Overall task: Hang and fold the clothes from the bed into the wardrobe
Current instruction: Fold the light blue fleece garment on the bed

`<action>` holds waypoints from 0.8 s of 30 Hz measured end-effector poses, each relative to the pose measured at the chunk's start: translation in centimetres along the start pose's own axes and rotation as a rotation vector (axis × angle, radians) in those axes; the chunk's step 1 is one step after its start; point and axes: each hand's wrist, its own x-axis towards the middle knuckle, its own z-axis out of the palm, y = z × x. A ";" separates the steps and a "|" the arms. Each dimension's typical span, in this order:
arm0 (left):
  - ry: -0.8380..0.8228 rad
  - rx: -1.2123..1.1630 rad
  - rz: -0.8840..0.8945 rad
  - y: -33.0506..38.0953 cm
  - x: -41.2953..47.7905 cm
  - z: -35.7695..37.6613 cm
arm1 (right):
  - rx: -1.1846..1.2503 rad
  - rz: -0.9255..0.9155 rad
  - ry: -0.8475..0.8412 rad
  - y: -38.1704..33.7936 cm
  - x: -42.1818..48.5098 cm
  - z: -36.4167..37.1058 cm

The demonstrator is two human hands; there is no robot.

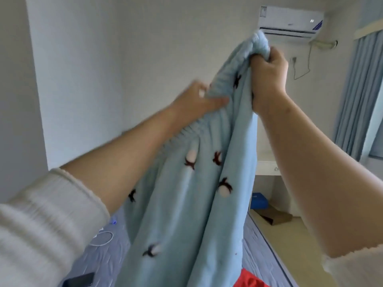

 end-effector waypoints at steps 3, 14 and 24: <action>-0.355 -0.142 -0.312 -5.7 -4.8 2.7 | -0.136 0.139 -0.087 4.4 -3.1 -1.6; -0.133 0.139 -0.381 -9.4 -7.5 4.4 | -0.082 0.950 -0.820 11.5 -15.1 -5.7; -0.428 -0.144 -0.358 -10.0 -10.4 4.8 | 0.009 0.809 -0.293 11.5 -12.5 -5.7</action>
